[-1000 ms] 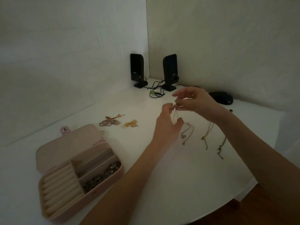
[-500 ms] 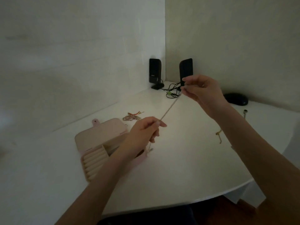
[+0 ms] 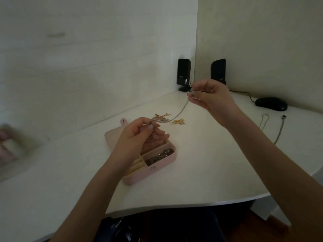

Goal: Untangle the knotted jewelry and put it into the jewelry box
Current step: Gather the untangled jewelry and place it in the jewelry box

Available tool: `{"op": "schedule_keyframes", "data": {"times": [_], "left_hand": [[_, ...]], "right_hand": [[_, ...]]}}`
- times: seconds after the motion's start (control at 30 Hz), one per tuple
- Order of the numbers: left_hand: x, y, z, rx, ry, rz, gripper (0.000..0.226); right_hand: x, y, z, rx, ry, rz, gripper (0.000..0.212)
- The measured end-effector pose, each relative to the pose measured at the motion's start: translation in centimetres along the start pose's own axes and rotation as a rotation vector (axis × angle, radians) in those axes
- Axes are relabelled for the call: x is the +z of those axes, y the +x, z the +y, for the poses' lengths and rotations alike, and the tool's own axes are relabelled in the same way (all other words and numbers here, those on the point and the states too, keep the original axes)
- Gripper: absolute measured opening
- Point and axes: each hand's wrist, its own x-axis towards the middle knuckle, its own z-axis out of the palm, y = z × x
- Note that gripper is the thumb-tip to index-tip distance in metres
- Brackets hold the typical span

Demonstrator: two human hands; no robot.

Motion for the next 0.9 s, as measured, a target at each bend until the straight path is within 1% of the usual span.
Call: {"op": "schedule_keyframes", "data": {"times": [0.27,0.4,0.5,0.57,0.63,0.7,0.73,0.77,0.83,0.87,0.9], "left_hand": [[-0.5,0.4,0.9,0.058,0.033,0.007,0.023],[-0.8,0.5,0.6,0.035,0.059,0.006,0.022],[-0.9,0.2,0.0,-0.036,0.098,-0.037,0.021],[-1.3,0.0,-0.6,-0.065,0.244,-0.057,0.022],[-2.1,-0.1,-1.1,-0.025,0.566,-0.043,0.023],[-2.5,-0.2,-1.1,0.023,0.934,-0.080,0.022],[-2.6,-0.3,-1.1,0.030,1.066,-0.111,0.021],[-2.6,-0.4,-1.1,0.033,1.144,-0.125,0.019],[-2.6,-0.3,-1.0,0.053,1.167,-0.066,0.010],[-2.5,-0.2,-1.0,0.069,1.126,-0.012,0.012],[-2.4,-0.2,-0.8,0.071,1.029,0.020,0.019]], "right_hand": [[1.6,-0.5,-0.2,-0.008,-0.030,-0.073,0.014],[2.1,-0.7,-0.3,-0.006,-0.058,-0.107,0.013],[2.4,-0.9,-0.5,-0.008,-0.047,-0.121,0.013],[2.7,-1.1,-0.7,-0.009,-0.023,-0.142,0.014],[3.5,-1.5,-0.7,-0.005,-0.027,-0.179,0.015],[4.6,-1.9,-0.5,-0.007,-0.047,-0.228,0.016],[5.2,-2.1,-0.5,-0.013,-0.055,-0.249,0.016],[5.8,-2.3,-0.4,-0.021,-0.056,-0.265,0.016],[6.8,-2.5,-0.5,-0.040,-0.040,-0.290,0.016],[7.2,-2.6,-0.5,-0.050,-0.029,-0.299,0.016],[7.5,-2.6,-0.6,-0.061,-0.024,-0.306,0.016]]}}
